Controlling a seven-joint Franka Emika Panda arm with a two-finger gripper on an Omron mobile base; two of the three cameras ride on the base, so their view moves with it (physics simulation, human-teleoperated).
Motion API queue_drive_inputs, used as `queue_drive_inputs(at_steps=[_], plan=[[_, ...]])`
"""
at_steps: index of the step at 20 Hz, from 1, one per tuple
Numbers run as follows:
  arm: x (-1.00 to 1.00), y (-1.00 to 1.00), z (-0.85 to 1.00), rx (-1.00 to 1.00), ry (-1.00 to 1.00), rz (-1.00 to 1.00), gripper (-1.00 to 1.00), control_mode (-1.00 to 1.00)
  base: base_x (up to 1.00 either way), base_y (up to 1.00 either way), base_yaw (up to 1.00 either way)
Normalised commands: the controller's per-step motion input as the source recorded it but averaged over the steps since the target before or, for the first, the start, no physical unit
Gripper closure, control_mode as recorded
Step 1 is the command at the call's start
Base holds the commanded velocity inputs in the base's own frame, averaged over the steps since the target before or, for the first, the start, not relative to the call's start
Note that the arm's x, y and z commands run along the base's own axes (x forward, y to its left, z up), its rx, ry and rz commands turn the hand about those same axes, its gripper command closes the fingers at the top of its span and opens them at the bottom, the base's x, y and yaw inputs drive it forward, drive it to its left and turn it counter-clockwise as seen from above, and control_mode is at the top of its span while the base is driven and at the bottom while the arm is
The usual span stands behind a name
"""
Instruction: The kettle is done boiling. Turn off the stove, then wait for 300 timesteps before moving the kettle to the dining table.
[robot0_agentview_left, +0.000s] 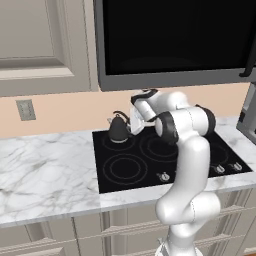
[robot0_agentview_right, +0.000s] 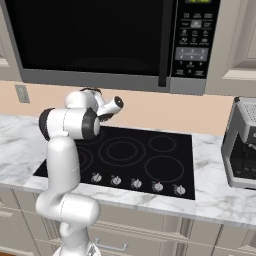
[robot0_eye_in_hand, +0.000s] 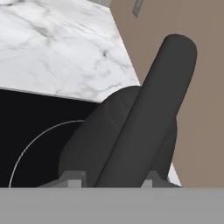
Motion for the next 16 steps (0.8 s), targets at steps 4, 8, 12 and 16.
queue_drive_inputs(at_steps=[4,8,12,16], plan=[[-0.53,0.0,0.0,0.01,-0.11,-0.03,1.0,-1.0,0.0,0.0,0.0],[-0.6,0.0,0.0,0.01,-0.12,-0.06,1.0,-1.0,0.0,0.0,0.0],[-0.52,-0.09,0.06,0.05,-0.06,-0.09,1.0,-1.0,0.0,0.0,0.0],[-0.51,-0.21,0.3,0.11,-0.01,-0.11,1.0,-1.0,0.0,0.0,0.0]])
